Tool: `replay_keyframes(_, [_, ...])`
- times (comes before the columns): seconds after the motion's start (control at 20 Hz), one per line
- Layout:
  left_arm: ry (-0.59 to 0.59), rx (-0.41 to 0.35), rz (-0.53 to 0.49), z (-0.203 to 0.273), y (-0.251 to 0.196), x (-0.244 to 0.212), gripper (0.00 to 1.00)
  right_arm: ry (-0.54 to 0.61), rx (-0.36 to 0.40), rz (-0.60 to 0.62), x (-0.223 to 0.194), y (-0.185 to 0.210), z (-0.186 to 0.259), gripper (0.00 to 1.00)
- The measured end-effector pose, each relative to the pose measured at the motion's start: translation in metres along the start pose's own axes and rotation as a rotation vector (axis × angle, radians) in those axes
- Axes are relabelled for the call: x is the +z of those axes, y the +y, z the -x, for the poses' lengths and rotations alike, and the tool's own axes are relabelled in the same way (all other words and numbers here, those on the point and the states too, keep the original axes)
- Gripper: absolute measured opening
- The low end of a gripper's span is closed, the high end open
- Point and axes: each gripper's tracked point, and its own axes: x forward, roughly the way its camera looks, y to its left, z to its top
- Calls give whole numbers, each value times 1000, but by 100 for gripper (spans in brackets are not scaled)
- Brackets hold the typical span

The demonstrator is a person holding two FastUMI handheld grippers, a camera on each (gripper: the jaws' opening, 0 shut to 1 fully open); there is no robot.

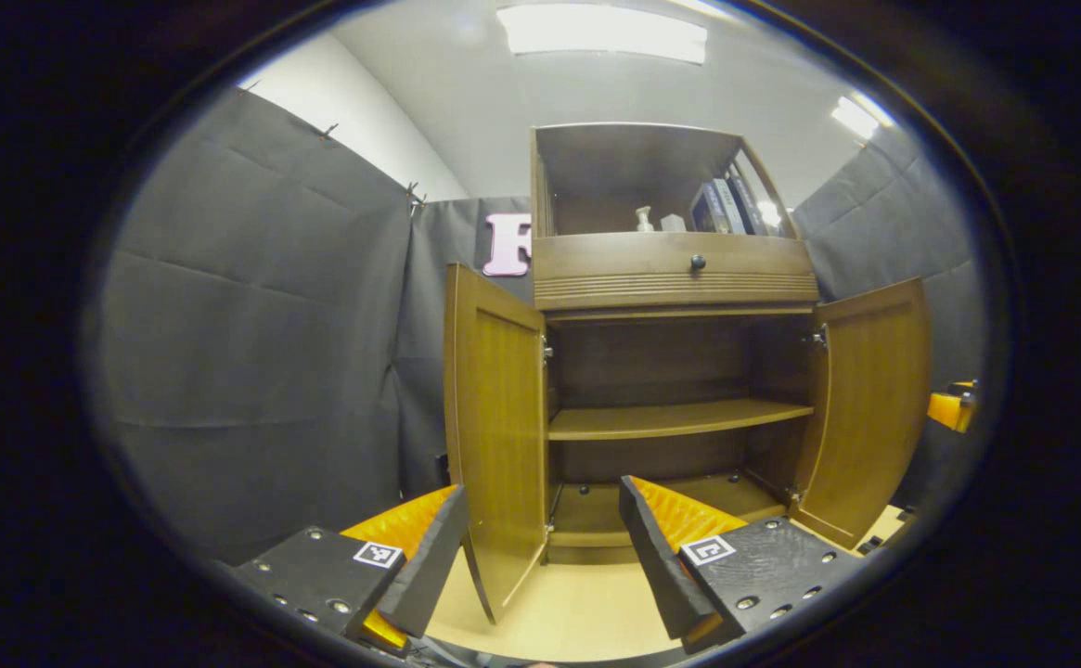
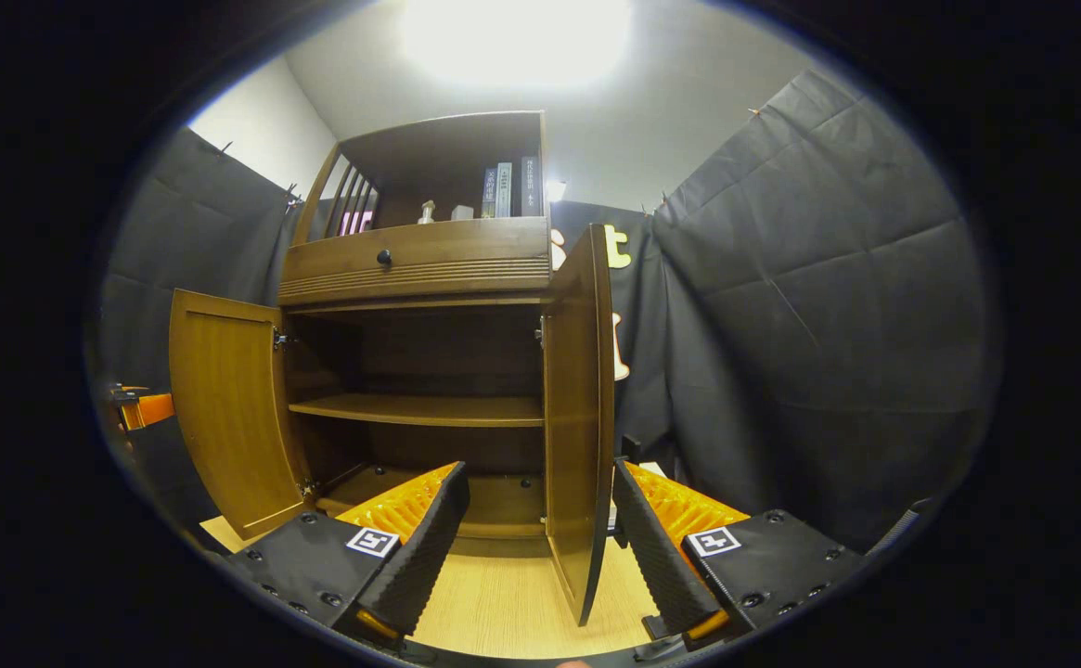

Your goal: Open the right door of the double-door shoe cabinet with the right hand, and open the left door with the left hand.

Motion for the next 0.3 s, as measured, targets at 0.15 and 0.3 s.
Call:
replay_keyframes(0.15, [-6,0,-3,1,1,2,94,-4,-1,6,1,0,1,97])
replay_keyframes(0.3, [-21,-2,-12,1,0,6,94,-8,-2,8,4,1,1,95])
